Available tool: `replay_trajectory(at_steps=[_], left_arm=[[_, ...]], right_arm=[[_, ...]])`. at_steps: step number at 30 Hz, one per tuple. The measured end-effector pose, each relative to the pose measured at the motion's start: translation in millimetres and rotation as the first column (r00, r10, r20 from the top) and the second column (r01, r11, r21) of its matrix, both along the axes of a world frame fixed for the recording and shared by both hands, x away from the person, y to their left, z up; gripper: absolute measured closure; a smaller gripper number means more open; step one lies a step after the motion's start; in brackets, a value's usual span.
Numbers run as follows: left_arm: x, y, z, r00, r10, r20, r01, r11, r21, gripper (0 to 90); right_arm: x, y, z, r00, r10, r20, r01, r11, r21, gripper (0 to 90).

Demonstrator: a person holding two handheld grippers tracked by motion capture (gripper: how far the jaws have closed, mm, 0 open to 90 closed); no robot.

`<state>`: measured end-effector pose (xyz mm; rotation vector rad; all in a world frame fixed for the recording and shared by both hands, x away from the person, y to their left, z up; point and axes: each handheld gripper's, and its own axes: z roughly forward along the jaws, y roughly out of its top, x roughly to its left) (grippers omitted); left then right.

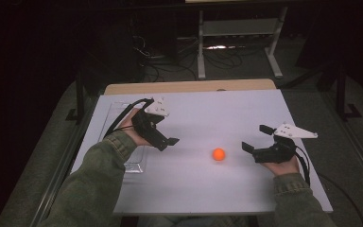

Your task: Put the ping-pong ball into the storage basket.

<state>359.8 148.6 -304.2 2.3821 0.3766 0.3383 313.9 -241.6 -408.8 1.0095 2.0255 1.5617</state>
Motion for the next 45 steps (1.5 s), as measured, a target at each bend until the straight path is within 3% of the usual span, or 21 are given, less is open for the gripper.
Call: replay_trajectory(at_steps=[14, 28, 45], left_arm=[[8.4, -27.4, -9.6, 0.9973, -0.064, -0.037, 0.066, 0.9964, 0.053, 0.0], [10.4, -47.4, -13.4, 0.9926, -0.111, -0.049, 0.115, 0.9898, 0.084, 0.0], [14.2, -73.0, -19.2, 0.9823, -0.172, -0.075, 0.18, 0.9746, 0.133, 0.0]], right_arm=[[0.3, -0.4, -0.7, 1.0, 0.001, -0.006, -0.001, 1.0, -0.003, 0.0], [-0.3, -1.4, -0.3, 1.0, -0.002, -0.001, 0.002, 1.0, 0.001, 0.0], [-0.7, -2.0, 0.4, 1.0, 0.001, 0.002, -0.001, 1.0, 0.009, 0.0]])
